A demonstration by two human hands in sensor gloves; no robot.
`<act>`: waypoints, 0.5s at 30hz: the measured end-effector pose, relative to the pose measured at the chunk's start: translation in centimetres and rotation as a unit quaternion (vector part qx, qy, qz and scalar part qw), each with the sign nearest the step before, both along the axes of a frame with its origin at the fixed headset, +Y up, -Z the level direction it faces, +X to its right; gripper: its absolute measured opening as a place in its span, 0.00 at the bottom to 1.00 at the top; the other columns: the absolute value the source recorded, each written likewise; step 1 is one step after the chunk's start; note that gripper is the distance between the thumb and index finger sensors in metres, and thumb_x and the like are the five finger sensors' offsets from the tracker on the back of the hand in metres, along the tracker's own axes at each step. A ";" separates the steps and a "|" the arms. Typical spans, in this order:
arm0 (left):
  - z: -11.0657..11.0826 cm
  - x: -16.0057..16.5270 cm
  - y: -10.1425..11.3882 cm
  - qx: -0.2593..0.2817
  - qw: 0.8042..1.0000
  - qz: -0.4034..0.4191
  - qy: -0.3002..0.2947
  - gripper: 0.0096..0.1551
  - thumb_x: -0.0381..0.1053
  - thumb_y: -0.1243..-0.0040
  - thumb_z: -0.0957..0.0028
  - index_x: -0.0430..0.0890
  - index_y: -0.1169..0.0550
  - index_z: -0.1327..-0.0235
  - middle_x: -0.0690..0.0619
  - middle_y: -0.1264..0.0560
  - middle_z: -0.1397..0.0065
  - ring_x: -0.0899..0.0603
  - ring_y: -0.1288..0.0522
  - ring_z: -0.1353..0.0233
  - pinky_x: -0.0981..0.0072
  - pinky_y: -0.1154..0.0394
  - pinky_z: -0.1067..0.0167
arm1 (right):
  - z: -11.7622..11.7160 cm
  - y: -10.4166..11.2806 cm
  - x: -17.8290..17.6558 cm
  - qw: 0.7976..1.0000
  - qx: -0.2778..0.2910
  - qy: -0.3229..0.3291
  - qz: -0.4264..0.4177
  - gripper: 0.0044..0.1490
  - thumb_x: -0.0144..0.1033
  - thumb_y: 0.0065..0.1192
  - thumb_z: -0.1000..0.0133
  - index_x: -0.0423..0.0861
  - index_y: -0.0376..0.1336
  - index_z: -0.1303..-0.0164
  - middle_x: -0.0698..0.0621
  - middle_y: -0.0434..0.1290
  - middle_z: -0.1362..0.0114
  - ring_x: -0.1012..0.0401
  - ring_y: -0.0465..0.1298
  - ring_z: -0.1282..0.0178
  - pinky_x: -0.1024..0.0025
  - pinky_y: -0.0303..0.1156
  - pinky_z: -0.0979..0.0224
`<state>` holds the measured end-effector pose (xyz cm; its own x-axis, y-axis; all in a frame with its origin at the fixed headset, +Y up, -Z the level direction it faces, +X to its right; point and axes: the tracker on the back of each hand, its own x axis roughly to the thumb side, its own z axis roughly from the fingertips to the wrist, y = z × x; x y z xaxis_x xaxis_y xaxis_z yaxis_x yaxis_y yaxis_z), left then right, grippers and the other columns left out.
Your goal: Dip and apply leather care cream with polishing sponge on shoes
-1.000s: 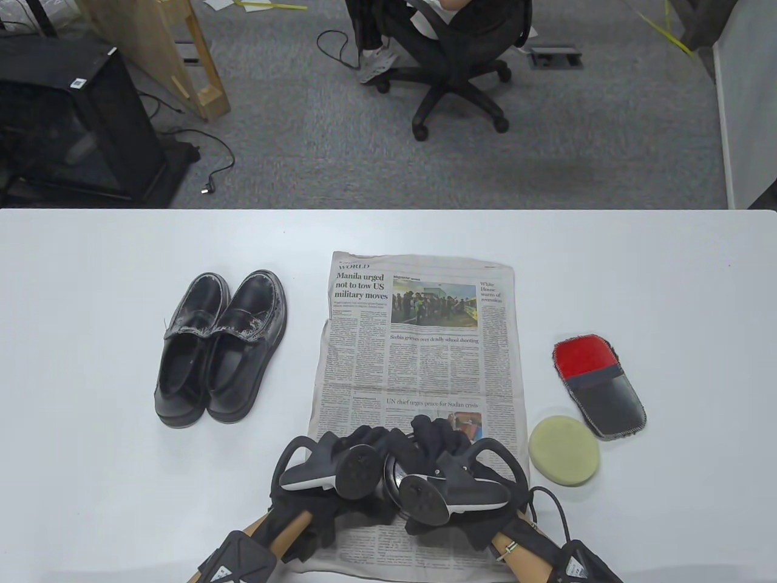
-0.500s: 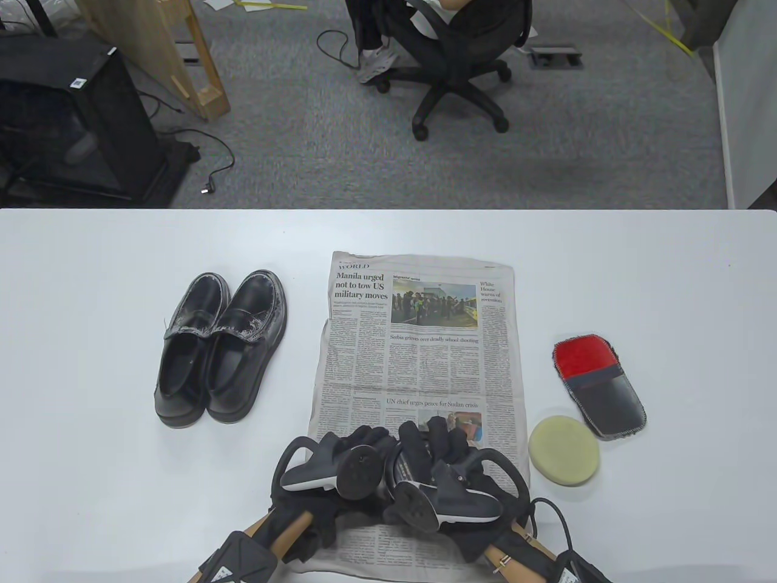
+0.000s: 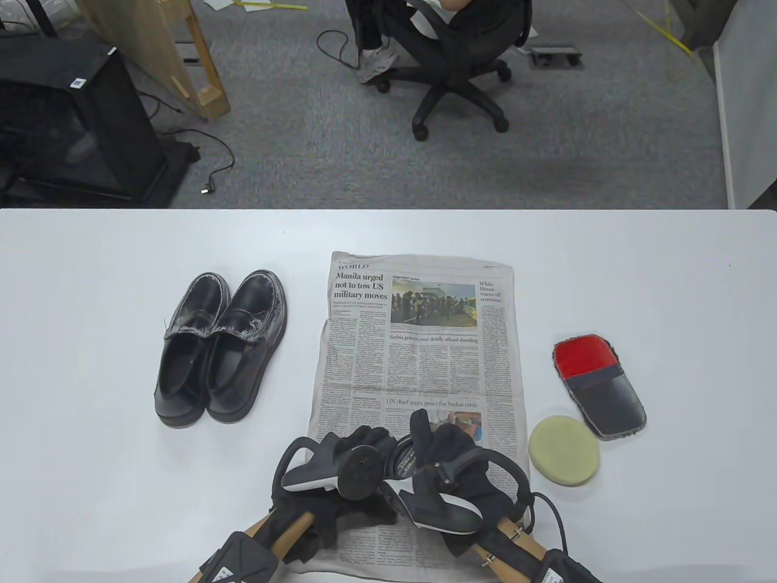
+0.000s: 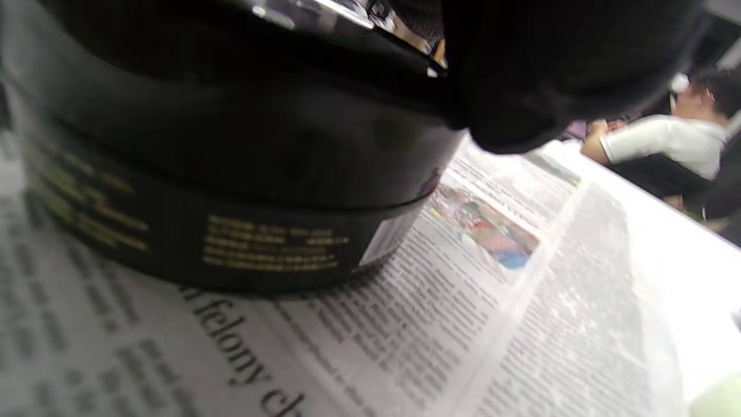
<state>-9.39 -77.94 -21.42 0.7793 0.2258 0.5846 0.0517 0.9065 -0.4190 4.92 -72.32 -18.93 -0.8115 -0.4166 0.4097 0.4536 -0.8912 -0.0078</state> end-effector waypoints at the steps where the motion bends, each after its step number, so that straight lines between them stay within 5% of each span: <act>1: 0.0 0.0 0.0 0.000 1.000 0.000 0.000 0.64 0.70 0.40 0.52 0.39 0.49 0.12 0.37 0.51 0.10 0.30 0.50 0.18 0.38 0.45 0.27 | -0.2 0.4 0.3 1.000 -0.013 -0.003 -0.024 0.68 0.74 0.15 0.41 0.30 0.45 0.09 0.31 0.73 0.28 0.48 0.82 0.54 0.62 0.82 0.53; 2: 0.0 0.0 0.0 0.000 1.000 0.000 0.000 0.64 0.70 0.40 0.52 0.38 0.49 0.12 0.37 0.51 0.10 0.30 0.50 0.18 0.38 0.45 0.27 | -0.3 1.0 1.0 0.997 -0.037 0.000 -0.072 0.66 0.74 0.20 0.40 0.30 0.45 0.10 0.29 0.69 0.24 0.43 0.81 0.47 0.56 0.81 0.47; 3: 0.0 0.0 0.0 0.000 1.000 0.000 0.000 0.64 0.70 0.40 0.52 0.38 0.49 0.12 0.37 0.51 0.10 0.30 0.50 0.18 0.38 0.45 0.27 | -0.3 1.4 1.4 0.991 -0.076 0.024 -0.109 0.61 0.70 0.34 0.40 0.36 0.43 0.09 0.26 0.58 0.15 0.30 0.68 0.25 0.39 0.71 0.30; 4: 0.0 0.0 0.0 -0.001 1.000 0.000 -0.001 0.64 0.70 0.40 0.52 0.38 0.49 0.12 0.37 0.51 0.10 0.30 0.50 0.18 0.38 0.45 0.27 | -0.3 1.7 2.0 0.980 -0.126 0.062 -0.140 0.57 0.68 0.44 0.42 0.43 0.45 0.09 0.31 0.48 0.10 0.28 0.51 0.16 0.32 0.60 0.24; 8: 0.0 0.0 0.0 -0.002 1.000 0.000 -0.001 0.64 0.70 0.40 0.52 0.38 0.48 0.12 0.36 0.51 0.10 0.30 0.50 0.18 0.38 0.45 0.27 | -0.1 1.1 2.3 0.963 -0.196 0.082 -0.167 0.57 0.62 0.63 0.50 0.52 0.46 0.13 0.34 0.45 0.11 0.28 0.52 0.17 0.35 0.65 0.25; 10: 0.0 0.0 0.0 -0.002 1.000 0.000 0.001 0.64 0.70 0.40 0.52 0.38 0.48 0.12 0.36 0.51 0.11 0.30 0.50 0.18 0.38 0.45 0.27 | -0.1 0.7 2.0 0.979 -0.142 0.071 -0.130 0.59 0.68 0.57 0.52 0.55 0.43 0.14 0.35 0.46 0.10 0.31 0.56 0.19 0.41 0.71 0.26; 12: 0.0 0.0 0.0 0.000 1.000 -0.002 0.004 0.64 0.70 0.40 0.52 0.38 0.49 0.12 0.36 0.51 0.11 0.30 0.50 0.18 0.38 0.45 0.27 | 0.3 0.1 1.4 0.988 -0.099 0.050 -0.112 0.60 0.73 0.45 0.47 0.48 0.41 0.11 0.27 0.49 0.13 0.28 0.63 0.30 0.48 0.76 0.34; 15: 0.0 0.0 0.0 0.001 1.000 -0.001 0.005 0.64 0.70 0.40 0.53 0.38 0.49 0.12 0.37 0.51 0.11 0.30 0.50 0.18 0.38 0.45 0.27 | 0.8 -0.4 0.9 0.997 -0.024 0.043 -0.065 0.63 0.76 0.26 0.44 0.38 0.44 0.10 0.25 0.59 0.19 0.38 0.75 0.46 0.66 0.82 0.48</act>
